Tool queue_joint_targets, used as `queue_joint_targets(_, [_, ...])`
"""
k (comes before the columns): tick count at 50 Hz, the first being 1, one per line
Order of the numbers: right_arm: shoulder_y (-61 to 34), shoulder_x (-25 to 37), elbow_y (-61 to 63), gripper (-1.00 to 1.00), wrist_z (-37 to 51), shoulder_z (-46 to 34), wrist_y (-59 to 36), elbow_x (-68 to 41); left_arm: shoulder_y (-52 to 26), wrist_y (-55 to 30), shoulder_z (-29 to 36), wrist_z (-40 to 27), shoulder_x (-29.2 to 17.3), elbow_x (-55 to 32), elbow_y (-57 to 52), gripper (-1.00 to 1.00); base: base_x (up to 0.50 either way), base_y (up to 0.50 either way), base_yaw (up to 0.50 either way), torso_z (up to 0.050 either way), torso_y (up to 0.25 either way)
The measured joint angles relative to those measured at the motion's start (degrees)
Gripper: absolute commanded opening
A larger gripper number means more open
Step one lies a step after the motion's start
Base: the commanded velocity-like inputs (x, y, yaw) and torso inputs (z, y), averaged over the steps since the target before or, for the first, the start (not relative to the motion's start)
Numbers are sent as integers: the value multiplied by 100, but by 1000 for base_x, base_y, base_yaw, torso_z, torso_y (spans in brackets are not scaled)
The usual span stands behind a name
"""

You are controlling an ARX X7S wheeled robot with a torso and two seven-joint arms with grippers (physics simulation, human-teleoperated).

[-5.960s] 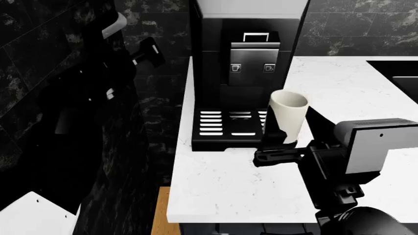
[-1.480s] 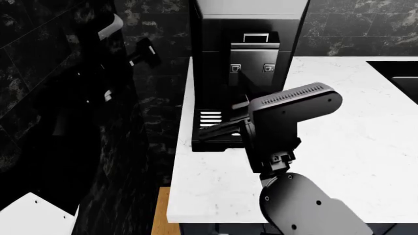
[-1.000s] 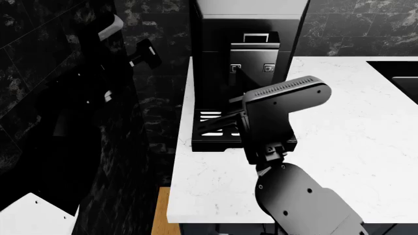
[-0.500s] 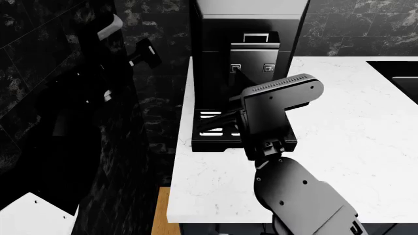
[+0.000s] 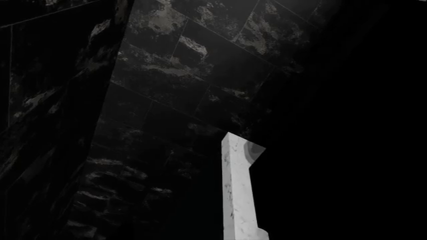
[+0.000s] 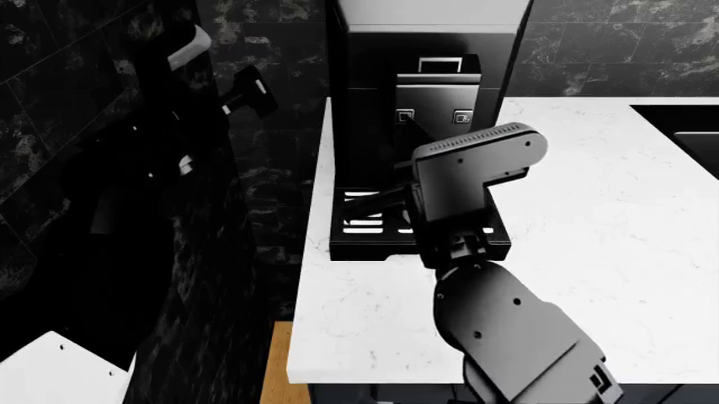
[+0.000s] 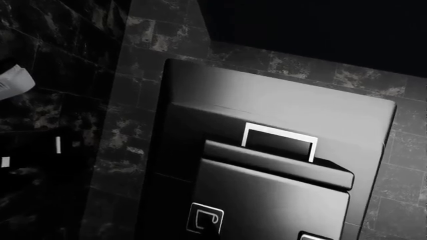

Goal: Pick the mug from the cabinet, place it under the coffee machine dispenser, and press the start button.

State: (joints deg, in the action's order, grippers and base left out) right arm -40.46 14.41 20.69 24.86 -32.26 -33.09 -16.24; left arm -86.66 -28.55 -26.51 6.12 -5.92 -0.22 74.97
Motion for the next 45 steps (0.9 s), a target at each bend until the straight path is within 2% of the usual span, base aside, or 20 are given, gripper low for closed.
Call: queue_joint_targets(45, [-28,-38,-18,-100,196,-77,-176,343,11,-4,-62,-24,-20,1,0,100,10,2,6,0,0])
